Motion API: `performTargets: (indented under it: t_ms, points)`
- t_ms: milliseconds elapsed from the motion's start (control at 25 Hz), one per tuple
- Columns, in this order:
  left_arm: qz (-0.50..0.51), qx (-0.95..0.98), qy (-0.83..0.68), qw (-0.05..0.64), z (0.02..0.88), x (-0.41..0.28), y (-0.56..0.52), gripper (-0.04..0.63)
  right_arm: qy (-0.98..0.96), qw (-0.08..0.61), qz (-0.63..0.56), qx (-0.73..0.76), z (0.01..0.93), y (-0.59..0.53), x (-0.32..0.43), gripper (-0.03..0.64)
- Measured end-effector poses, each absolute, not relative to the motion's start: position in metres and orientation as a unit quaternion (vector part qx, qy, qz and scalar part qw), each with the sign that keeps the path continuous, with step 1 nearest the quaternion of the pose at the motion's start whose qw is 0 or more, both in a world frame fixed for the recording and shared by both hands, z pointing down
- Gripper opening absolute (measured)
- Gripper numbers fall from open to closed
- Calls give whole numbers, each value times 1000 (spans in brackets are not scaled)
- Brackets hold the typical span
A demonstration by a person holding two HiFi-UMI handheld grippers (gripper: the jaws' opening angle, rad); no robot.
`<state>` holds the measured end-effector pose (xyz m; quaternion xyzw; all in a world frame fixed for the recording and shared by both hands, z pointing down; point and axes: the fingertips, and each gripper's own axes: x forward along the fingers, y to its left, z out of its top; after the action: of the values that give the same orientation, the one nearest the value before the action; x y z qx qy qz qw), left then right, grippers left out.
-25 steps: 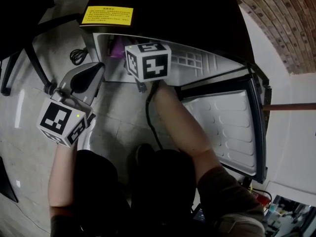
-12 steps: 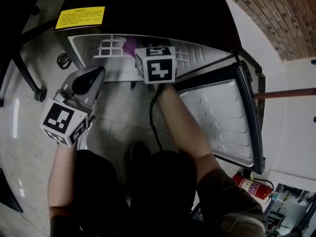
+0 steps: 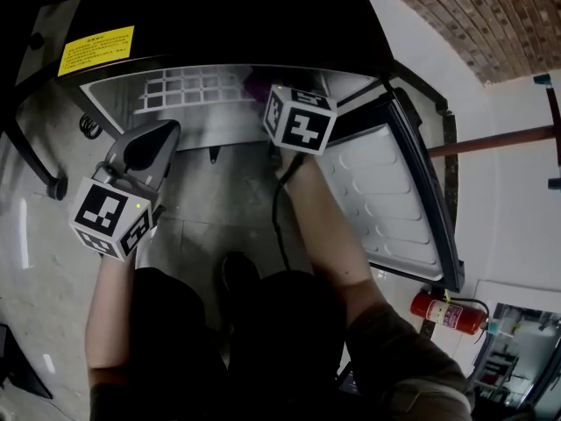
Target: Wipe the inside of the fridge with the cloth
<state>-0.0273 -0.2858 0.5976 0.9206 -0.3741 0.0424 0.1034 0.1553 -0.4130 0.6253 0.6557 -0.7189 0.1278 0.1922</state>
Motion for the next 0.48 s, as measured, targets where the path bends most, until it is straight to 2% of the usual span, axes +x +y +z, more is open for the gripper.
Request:
performTargets:
  t_ms: [200, 480]
  points:
    - [39, 927, -358, 103, 598, -14, -286, 17, -745, 96, 66, 656, 571, -396, 144, 84]
    - [29, 931, -348, 104, 600, -2, -287, 17, -713, 47, 126, 688, 562, -388, 170, 84]
